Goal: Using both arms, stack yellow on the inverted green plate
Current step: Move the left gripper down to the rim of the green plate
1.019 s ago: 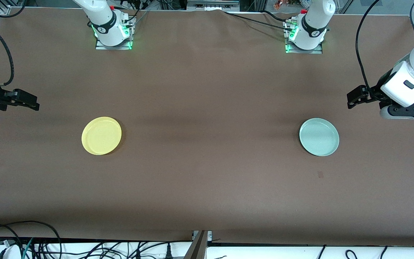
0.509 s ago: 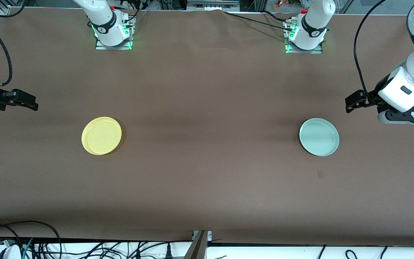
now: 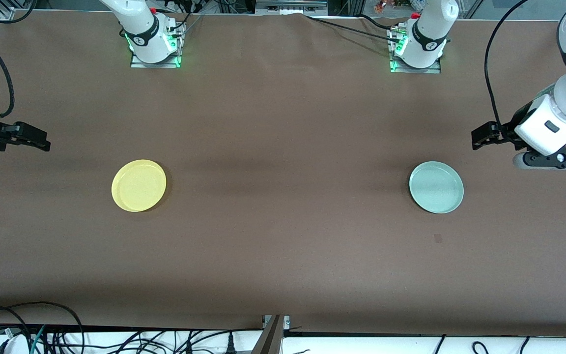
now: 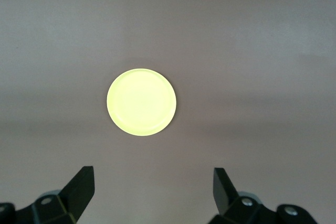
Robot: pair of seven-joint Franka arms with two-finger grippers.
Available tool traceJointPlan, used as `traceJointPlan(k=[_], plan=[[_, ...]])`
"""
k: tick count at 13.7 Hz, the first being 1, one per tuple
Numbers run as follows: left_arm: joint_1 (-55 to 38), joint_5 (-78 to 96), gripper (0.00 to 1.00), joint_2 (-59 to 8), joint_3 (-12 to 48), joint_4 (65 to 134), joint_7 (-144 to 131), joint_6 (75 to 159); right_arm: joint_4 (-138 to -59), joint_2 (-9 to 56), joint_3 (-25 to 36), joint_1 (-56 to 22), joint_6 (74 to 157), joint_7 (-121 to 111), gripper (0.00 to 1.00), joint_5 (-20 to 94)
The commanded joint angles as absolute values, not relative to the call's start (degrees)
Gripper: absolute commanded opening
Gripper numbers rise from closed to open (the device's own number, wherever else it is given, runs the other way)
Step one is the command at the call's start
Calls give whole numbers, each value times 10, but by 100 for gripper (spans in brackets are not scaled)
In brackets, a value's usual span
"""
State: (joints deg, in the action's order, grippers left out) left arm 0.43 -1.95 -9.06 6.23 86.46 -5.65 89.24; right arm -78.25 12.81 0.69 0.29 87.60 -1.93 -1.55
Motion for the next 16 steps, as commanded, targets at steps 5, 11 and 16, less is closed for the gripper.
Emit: traceJointPlan(k=[5, 11, 16], plan=[[7, -13, 100, -104, 61, 853, -47, 883, -768, 133, 4, 7, 866, -21, 100, -7], [7, -19, 100, -149, 60, 855, -50, 884, -768, 134, 4, 8, 866, -21, 100, -7], [14, -21, 100, -199, 59, 874, -52, 938, -768, 134, 4, 8, 866, -21, 100, -7]])
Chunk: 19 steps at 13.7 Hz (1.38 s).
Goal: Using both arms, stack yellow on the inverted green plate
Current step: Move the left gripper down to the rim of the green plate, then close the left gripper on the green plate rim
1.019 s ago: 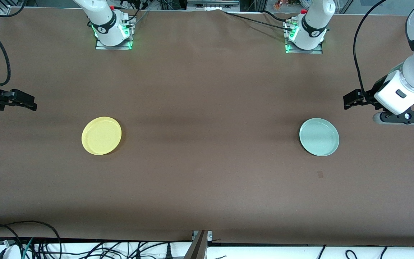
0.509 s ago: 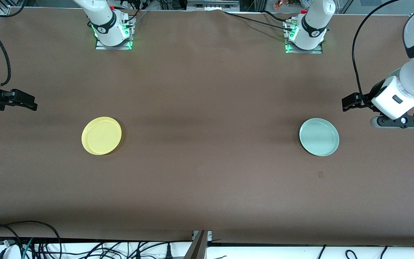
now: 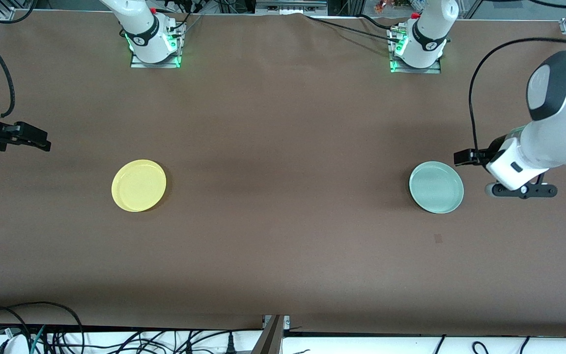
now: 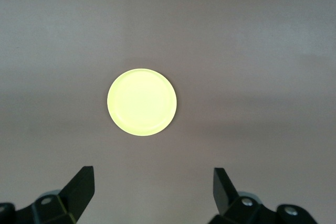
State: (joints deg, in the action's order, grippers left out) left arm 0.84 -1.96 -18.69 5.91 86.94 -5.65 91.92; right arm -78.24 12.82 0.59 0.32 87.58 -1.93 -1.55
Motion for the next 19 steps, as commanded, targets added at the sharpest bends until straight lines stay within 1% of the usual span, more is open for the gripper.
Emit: traceJointPlan(k=[1, 6, 8, 12, 16, 19], plan=[[14, -22, 100, -200, 58, 889, -53, 954, -768, 134, 4, 8, 866, -21, 100, -7], [35, -22, 100, -199, 58, 982, -53, 1055, -768, 134, 4, 8, 866, -21, 100, -7], [38, -22, 100, -205, 57, 1008, -52, 1093, -768, 134, 4, 8, 867, -21, 100, -7], [48, -43, 100, -239, 54, 1013, -48, 1135, -768, 134, 4, 9, 866, -21, 100, -8], [63, -44, 100, -257, 54, 1045, -47, 1200, -768, 134, 4, 9, 866, -21, 100, -8], [78, -55, 100, -284, 54, 1048, -46, 1232, -768, 134, 4, 9, 867, -21, 100, -8]])
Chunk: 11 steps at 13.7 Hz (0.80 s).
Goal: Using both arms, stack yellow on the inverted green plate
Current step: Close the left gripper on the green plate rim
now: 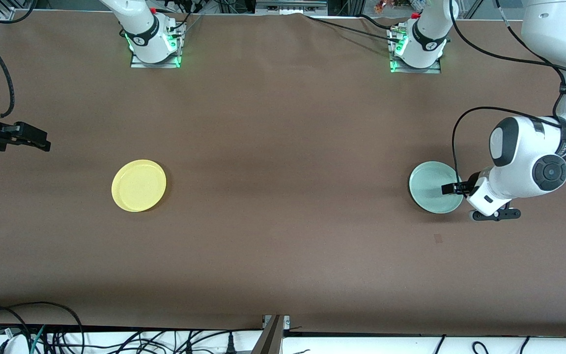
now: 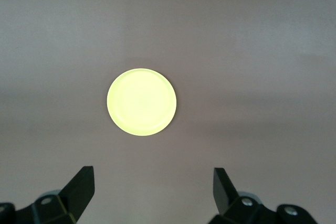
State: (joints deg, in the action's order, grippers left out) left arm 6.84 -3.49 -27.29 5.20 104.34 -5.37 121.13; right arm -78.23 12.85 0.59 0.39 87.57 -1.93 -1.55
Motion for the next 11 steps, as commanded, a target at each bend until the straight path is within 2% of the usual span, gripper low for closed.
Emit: traceJointPlan(k=[1, 8, 11], plan=[[81, -75, 100, -292, 54, 1047, -46, 1239, -768, 134, 4, 9, 868, -21, 100, -8], [106, -87, 100, -330, 54, 1049, -9, 1262, -768, 133, 4, 7, 866, -23, 100, -13], [122, -87, 100, -327, 55, 1070, -1, 1260, -768, 133, 4, 10, 866, -24, 100, -9]])
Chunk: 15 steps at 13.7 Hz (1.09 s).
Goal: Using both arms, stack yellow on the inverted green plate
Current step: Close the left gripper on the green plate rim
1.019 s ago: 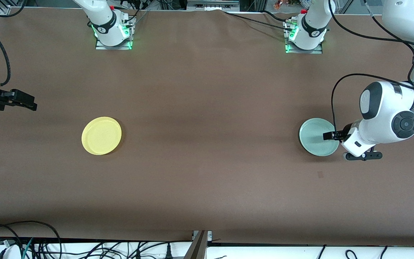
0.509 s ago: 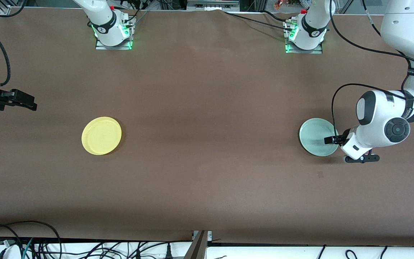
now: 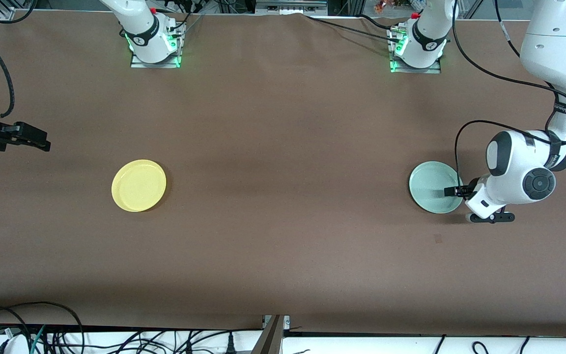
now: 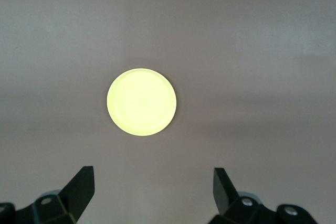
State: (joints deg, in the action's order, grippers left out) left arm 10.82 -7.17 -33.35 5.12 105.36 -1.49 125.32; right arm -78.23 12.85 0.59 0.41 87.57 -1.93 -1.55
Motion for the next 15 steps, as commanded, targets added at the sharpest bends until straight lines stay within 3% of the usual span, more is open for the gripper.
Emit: traceJointPlan(k=[1, 4, 6, 8, 10, 11, 15], plan=[[123, -87, 100, -327, 55, 1071, -1, 1260, -768, 133, 4, 11, 866, -23, 100, -9], [127, -86, 100, -326, 56, 1085, 0, 1261, -768, 134, 4, 14, 866, -24, 100, -9], [129, -86, 54, -326, 56, 1085, 20, 1261, -770, 134, 4, 19, 866, -24, 100, -9], [129, -86, 26, -326, 56, 1085, 28, 1260, -771, 134, 4, 18, 865, -25, 100, -9], [129, -86, 5, -326, 56, 1085, 28, 1259, -772, 134, 4, 17, 865, -25, 100, -9], [129, -86, 0, -326, 56, 1085, 28, 1259, -773, 134, 4, 18, 865, -25, 100, -9], [128, -86, 0, -326, 59, 1085, 28, 1258, -773, 142, 4, 18, 866, -23, 100, -13]])
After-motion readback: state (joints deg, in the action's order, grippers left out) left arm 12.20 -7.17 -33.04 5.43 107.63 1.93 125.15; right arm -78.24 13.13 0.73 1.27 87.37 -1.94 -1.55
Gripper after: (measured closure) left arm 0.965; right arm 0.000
